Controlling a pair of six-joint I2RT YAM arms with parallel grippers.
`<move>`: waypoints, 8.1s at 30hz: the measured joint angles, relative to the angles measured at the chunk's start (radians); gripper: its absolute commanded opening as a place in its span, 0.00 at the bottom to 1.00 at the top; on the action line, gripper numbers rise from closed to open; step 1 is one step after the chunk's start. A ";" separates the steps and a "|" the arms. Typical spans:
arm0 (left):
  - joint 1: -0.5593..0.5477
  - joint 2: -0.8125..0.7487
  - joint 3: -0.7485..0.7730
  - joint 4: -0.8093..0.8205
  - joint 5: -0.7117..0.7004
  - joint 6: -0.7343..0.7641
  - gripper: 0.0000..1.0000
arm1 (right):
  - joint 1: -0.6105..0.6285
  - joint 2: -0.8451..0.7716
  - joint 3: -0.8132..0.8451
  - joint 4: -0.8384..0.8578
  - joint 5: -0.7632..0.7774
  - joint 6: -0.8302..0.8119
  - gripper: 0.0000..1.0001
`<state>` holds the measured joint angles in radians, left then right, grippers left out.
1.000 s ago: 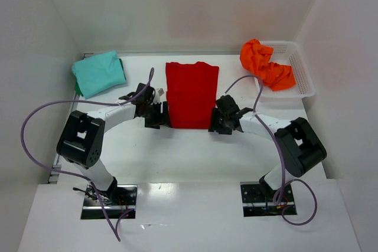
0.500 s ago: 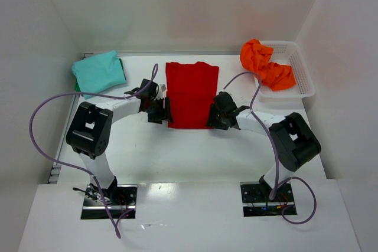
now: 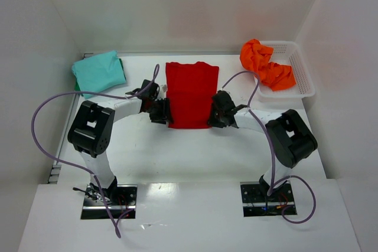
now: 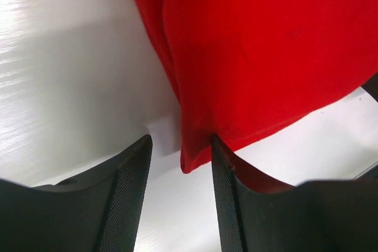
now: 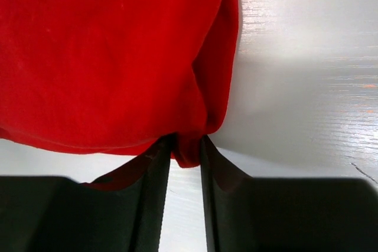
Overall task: Fold and stack the t-shirts
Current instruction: Grab one side of the 2/3 rectangular tshirt with both arms, then fold the long partially folded tshirt into a neat square, then put the neatly folded tshirt into the corner of the board with the left arm
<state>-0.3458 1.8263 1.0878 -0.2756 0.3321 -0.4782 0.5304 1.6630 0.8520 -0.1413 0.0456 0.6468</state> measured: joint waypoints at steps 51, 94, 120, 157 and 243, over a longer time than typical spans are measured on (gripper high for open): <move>-0.412 -0.839 -0.194 -0.480 -0.306 -0.406 0.00 | 0.360 -0.806 -0.189 -0.415 0.040 0.348 0.00; 0.008 -0.114 0.171 -0.233 -0.311 -0.063 0.61 | -0.051 -0.023 0.189 0.043 0.047 0.008 0.55; 0.020 -0.120 0.071 0.037 0.083 -0.052 0.08 | -0.067 -0.052 0.122 0.177 -0.055 -0.053 0.00; 0.100 0.177 0.343 -0.040 0.010 0.049 0.58 | -0.129 0.246 0.346 0.168 0.005 -0.108 0.13; 0.057 -0.317 -0.140 -0.032 -0.218 -0.134 0.97 | -0.070 0.052 0.119 0.045 -0.093 -0.166 0.76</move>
<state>-0.2890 1.5089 0.9478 -0.3077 0.1139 -0.6121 0.4603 1.7153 0.9707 -0.0967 -0.0475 0.4805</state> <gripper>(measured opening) 0.956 0.854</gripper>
